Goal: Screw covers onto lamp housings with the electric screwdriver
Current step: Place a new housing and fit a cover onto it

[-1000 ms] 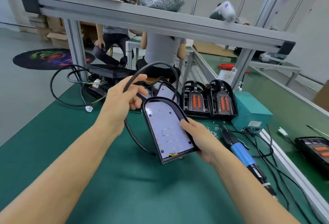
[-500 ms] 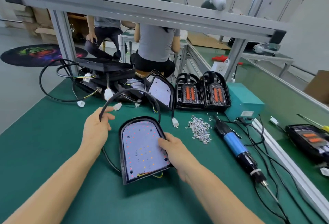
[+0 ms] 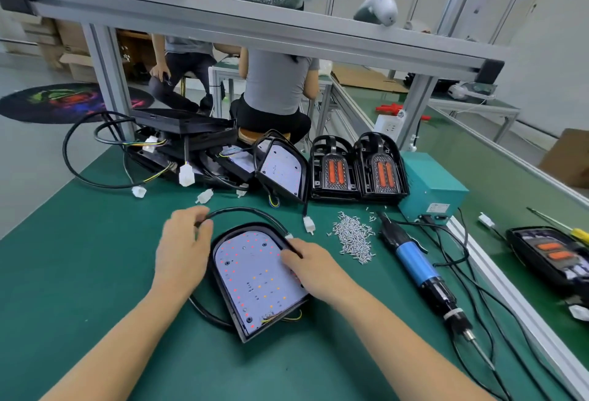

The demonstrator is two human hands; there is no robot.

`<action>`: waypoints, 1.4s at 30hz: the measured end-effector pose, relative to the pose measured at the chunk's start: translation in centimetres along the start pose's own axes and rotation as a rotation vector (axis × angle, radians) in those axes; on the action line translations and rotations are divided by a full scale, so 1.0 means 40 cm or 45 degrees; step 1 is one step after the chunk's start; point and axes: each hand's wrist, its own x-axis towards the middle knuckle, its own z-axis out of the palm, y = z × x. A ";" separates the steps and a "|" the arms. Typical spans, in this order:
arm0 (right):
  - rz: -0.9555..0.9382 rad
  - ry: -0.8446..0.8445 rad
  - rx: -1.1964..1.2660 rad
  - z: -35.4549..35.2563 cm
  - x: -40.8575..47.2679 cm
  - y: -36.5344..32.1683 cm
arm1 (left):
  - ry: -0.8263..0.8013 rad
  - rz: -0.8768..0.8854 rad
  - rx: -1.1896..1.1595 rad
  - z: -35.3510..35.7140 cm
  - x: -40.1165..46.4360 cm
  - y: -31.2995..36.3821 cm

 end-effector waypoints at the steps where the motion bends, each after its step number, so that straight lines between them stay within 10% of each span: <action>1: 0.015 0.018 -0.022 -0.011 0.004 -0.004 | -0.093 -0.050 -0.020 0.010 0.001 0.009; 9: 0.129 0.569 0.076 -0.147 0.137 0.021 | -0.251 -0.208 0.345 0.050 0.006 0.016; 17: 0.068 0.721 -0.876 -0.213 0.237 0.078 | -0.181 -0.278 0.267 0.062 -0.003 0.027; 33: 0.488 0.774 -0.551 -0.240 0.350 0.015 | -0.135 -0.279 0.279 0.075 0.011 0.027; 42: 0.296 0.887 -0.402 -0.259 0.330 -0.010 | -0.112 -0.298 0.288 0.072 0.023 0.020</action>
